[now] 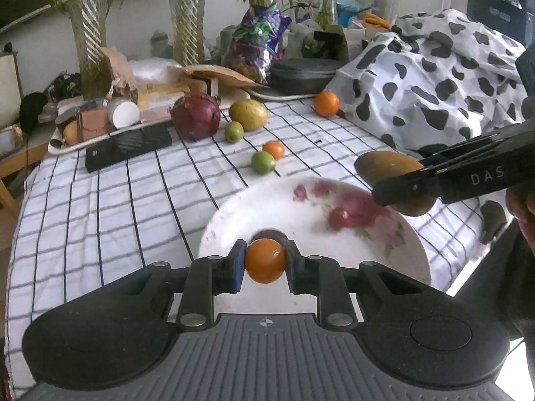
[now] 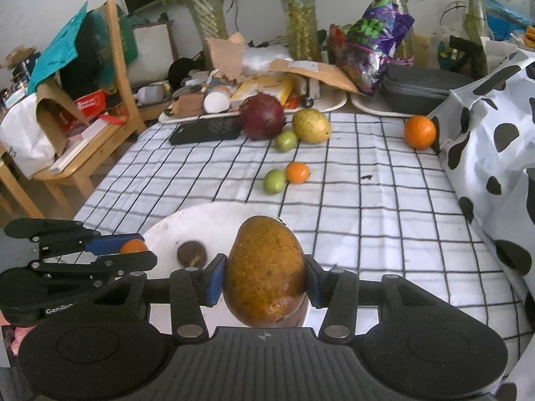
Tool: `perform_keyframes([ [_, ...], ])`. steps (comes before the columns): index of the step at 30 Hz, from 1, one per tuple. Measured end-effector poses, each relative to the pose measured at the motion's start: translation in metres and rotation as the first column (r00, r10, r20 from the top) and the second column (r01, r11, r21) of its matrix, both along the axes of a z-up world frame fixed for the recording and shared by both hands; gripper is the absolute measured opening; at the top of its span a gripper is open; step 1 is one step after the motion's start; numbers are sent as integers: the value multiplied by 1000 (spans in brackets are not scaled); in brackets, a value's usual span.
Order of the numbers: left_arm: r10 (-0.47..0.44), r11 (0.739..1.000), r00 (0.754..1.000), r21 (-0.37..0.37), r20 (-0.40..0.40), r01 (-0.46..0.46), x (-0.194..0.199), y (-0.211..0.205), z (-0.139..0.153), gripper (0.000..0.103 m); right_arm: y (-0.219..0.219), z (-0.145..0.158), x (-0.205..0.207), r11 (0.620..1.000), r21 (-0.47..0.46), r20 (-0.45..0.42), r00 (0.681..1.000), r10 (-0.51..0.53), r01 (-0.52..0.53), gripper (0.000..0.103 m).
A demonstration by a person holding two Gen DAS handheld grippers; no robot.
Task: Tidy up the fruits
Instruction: 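Carry the tomato and mango to the plate and release both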
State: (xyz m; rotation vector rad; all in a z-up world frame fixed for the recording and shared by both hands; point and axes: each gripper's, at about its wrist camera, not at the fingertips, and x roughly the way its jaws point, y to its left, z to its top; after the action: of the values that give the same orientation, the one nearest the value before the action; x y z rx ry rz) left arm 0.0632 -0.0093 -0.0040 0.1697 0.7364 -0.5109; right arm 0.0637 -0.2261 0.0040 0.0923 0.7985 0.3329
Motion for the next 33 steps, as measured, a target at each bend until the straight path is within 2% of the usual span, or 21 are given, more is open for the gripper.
perform_keyframes([
  [10, 19, 1000, 998, 16, -68, -18, -9, 0, -7, 24, 24, -14, -13, 995, -45, -65, 994, 88, -91, 50],
  [17, 27, 999, 995, 37, -98, -24, -5, -2, -14, 24, 29, -22, -10, 992, -67, -107, 989, 103, -111, 50],
  [26, 1, 998, 998, 62, -69, 3, -7, -11, -13, 25, 35, -27, -8, 987, -82, -129, 983, 128, -139, 50],
  [27, 5, 997, 998, 74, -67, 0, -7, -12, -14, 29, 36, -28, -7, 986, -87, -131, 983, 130, -142, 50],
  [28, 13, 996, 998, 88, -66, -7, -6, -13, -14, 42, 37, -29, -7, 985, -96, -134, 982, 133, -146, 51],
  [30, 25, 994, 999, 105, -47, -20, -7, -13, -14, 61, 39, -32, -6, 982, -118, -151, 980, 131, -150, 51],
  [32, 25, 994, 1000, 102, -18, -23, -9, -12, -11, 64, 41, -35, -6, 978, -144, -170, 977, 126, -151, 54],
  [33, 25, 995, 1000, 99, -14, -24, -9, -12, -10, 64, 40, -35, -7, 977, -152, -160, 979, 123, -147, 69],
])
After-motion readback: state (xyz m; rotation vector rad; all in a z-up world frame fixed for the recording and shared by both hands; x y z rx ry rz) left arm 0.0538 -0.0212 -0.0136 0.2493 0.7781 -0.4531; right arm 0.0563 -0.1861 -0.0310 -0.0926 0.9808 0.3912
